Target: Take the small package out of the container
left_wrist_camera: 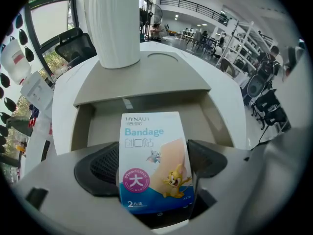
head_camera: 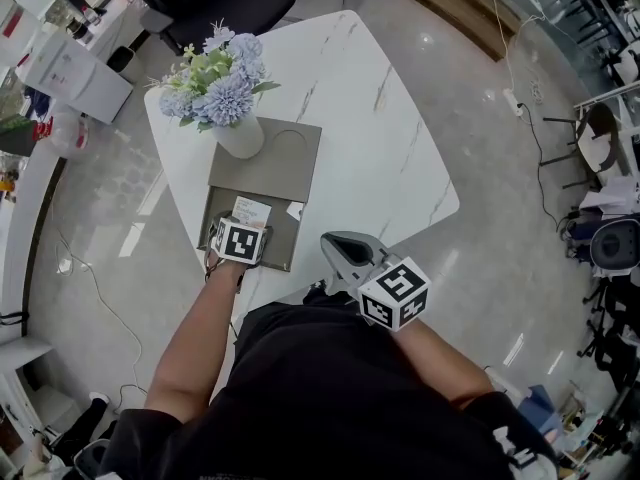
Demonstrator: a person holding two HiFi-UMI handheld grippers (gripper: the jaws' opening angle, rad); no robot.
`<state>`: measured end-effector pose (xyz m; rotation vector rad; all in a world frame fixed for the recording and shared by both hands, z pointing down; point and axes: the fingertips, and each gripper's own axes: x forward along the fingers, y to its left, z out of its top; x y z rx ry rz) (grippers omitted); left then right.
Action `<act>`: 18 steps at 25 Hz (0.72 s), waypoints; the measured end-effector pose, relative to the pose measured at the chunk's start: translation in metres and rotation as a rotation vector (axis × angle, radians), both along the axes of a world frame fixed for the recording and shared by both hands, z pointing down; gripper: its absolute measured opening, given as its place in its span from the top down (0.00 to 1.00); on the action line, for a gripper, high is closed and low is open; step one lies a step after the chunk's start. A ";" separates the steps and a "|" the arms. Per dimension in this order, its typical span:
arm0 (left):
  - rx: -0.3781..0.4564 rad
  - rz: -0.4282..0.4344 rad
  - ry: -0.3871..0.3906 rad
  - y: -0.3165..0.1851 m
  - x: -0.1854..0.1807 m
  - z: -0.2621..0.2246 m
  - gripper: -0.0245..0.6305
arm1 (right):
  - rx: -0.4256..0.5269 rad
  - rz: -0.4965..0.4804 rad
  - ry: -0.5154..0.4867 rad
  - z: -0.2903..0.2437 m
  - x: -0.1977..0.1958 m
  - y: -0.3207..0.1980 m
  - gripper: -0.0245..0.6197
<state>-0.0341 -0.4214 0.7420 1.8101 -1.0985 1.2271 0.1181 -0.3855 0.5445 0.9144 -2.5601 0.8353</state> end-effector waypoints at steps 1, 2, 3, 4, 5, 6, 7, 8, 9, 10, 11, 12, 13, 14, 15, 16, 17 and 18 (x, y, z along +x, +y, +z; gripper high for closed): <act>-0.004 0.001 -0.007 0.000 -0.001 -0.001 0.31 | 0.000 0.001 -0.001 -0.001 -0.001 0.001 0.96; -0.006 0.004 -0.013 -0.001 -0.002 -0.002 0.31 | 0.000 0.002 -0.001 -0.001 -0.002 0.001 0.96; -0.009 0.010 -0.014 -0.001 -0.001 -0.003 0.31 | 0.002 0.003 -0.001 -0.002 -0.003 0.003 0.96; -0.015 0.016 -0.008 0.000 0.000 -0.004 0.31 | 0.003 0.005 -0.001 -0.002 -0.003 0.004 0.96; -0.019 0.016 0.004 0.001 0.001 -0.005 0.31 | 0.005 0.009 0.000 -0.003 -0.003 0.004 0.96; -0.016 0.012 0.019 0.001 0.002 -0.008 0.31 | 0.007 0.014 0.000 -0.003 -0.003 0.004 0.96; -0.006 0.008 0.033 0.000 0.003 -0.012 0.31 | 0.007 0.021 0.001 -0.004 -0.002 0.004 0.96; 0.008 0.008 0.044 -0.002 0.003 -0.017 0.31 | 0.008 0.030 0.002 -0.004 -0.002 0.005 0.96; 0.020 0.012 0.051 -0.003 0.004 -0.023 0.31 | 0.009 0.039 0.002 -0.005 -0.002 0.005 0.96; 0.030 0.017 0.060 -0.003 0.005 -0.028 0.31 | 0.011 0.048 0.002 -0.006 -0.002 0.006 0.96; 0.040 0.022 0.067 -0.003 0.005 -0.034 0.31 | 0.014 0.056 0.000 -0.008 -0.003 0.007 0.96; 0.057 0.026 0.074 -0.004 0.005 -0.041 0.31 | 0.018 0.063 -0.001 -0.010 -0.004 0.008 0.96; 0.082 0.030 0.081 -0.007 0.005 -0.049 0.31 | 0.023 0.068 -0.003 -0.012 -0.006 0.010 0.96; 0.111 0.034 0.090 -0.009 0.004 -0.058 0.31 | 0.028 0.072 -0.004 -0.014 -0.008 0.012 0.96; 0.136 0.036 0.099 -0.011 0.004 -0.067 0.31 | 0.033 0.077 -0.006 -0.017 -0.011 0.014 0.96; 0.154 0.036 0.108 -0.011 0.003 -0.077 0.31 | 0.040 0.080 -0.008 -0.020 -0.014 0.016 0.96; 0.167 0.035 0.118 -0.010 0.001 -0.088 0.31 | 0.047 0.084 -0.010 -0.022 -0.017 0.017 0.96; 0.182 0.036 0.128 -0.010 0.000 -0.098 0.31 | 0.056 0.087 -0.010 -0.025 -0.021 0.018 0.96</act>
